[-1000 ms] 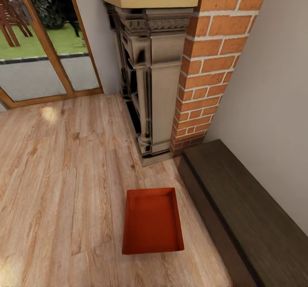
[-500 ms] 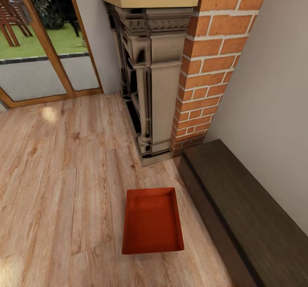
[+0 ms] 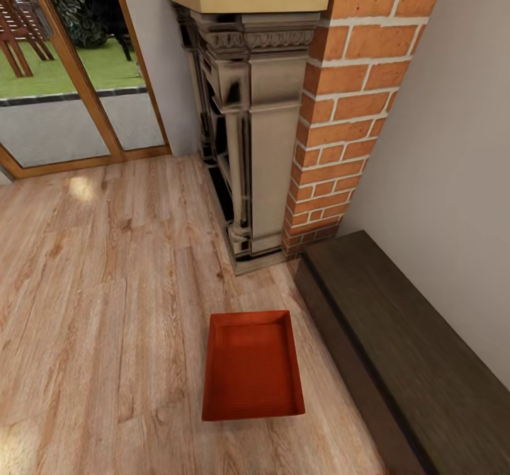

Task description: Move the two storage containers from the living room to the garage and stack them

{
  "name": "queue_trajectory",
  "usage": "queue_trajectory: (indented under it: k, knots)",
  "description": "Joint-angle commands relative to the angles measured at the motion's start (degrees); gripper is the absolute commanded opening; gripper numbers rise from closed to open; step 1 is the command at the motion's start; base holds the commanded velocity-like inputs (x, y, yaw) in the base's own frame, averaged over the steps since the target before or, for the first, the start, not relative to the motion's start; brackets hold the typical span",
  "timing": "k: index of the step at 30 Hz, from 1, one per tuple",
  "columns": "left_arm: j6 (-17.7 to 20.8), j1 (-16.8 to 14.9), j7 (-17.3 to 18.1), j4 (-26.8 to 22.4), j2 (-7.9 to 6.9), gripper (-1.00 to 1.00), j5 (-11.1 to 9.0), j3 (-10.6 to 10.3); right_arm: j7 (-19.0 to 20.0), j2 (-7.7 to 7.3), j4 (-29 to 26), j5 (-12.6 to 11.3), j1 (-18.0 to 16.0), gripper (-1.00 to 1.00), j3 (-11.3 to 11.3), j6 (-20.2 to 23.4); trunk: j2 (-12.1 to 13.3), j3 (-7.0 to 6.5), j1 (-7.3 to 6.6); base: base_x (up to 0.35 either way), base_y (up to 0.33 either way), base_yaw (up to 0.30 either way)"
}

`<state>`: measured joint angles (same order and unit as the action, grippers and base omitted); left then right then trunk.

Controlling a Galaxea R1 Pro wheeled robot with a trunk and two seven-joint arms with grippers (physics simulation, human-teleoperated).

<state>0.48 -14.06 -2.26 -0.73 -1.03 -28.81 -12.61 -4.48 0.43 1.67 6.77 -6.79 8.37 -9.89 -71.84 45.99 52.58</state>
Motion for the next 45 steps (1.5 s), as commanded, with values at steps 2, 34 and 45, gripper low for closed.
queue_trajectory:
  k: [2, 34, 45]
  knots:
    - [0.1, 0.0, -0.2, -0.1, -0.02, 1.0, -0.5, -0.5, -0.6, 0.09, 0.2, 1.2, -0.1, 1.0, 0.5, -0.3, 0.0, 0.03, 0.0, 0.0, 0.0, 0.0]
    - [22.7, -14.9, -12.2, -26.2, -0.34, 1.0, -0.6, -0.4, -2.1, 5.66, -15.1, -1.3, -30.0, 1.0, -8.8, 11.4, 0.0, 0.03, 0.0, 0.0, 0.0, 0.0]
    - [16.0, -22.0, -12.1, -25.4, -0.19, 1.0, -0.2, -0.4, -2.1, 8.18, -16.8, -8.3, -31.5, 1.0, -9.6, 6.0, 0.0, 0.03, 0.0, 0.0, 0.0, 0.0]
